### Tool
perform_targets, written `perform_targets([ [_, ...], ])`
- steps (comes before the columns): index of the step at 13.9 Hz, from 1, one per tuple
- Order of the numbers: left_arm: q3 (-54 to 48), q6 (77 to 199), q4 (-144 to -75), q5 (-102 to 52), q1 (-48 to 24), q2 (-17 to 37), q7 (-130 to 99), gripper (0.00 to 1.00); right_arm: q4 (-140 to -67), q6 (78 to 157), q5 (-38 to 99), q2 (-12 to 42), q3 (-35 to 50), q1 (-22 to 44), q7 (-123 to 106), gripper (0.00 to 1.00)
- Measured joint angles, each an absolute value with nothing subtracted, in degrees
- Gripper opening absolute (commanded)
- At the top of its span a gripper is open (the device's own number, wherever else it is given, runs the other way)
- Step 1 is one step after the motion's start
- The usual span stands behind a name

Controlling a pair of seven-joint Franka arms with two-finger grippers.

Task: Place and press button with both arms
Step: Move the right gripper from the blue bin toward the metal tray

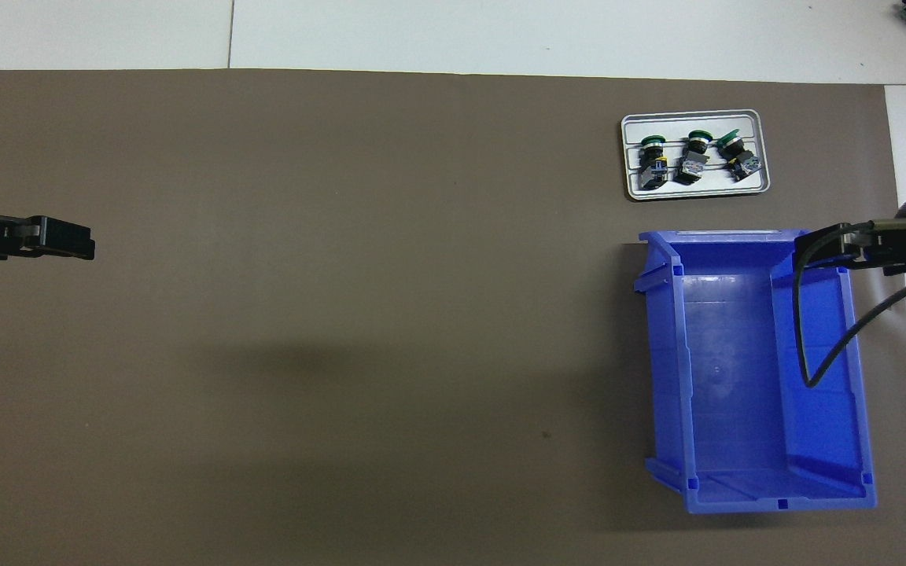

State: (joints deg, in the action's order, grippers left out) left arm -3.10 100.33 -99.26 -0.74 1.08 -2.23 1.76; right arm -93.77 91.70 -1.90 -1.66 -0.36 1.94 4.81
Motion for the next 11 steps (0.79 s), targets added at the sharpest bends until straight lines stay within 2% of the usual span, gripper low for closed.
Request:
perform_targets([
  [8,-2.8,100.3,-99.3,-0.7,1.2,-2.2,1.7,1.0,-93.8,91.7,-1.9,-1.7,-0.8,0.2,4.2,0.99],
  [11,-2.6,100.3,-99.3,-0.7,1.2,-2.2,1.7,1.0,-93.8,94.4,-1.9,-1.5,-0.8,-0.3,4.1,0.96],
])
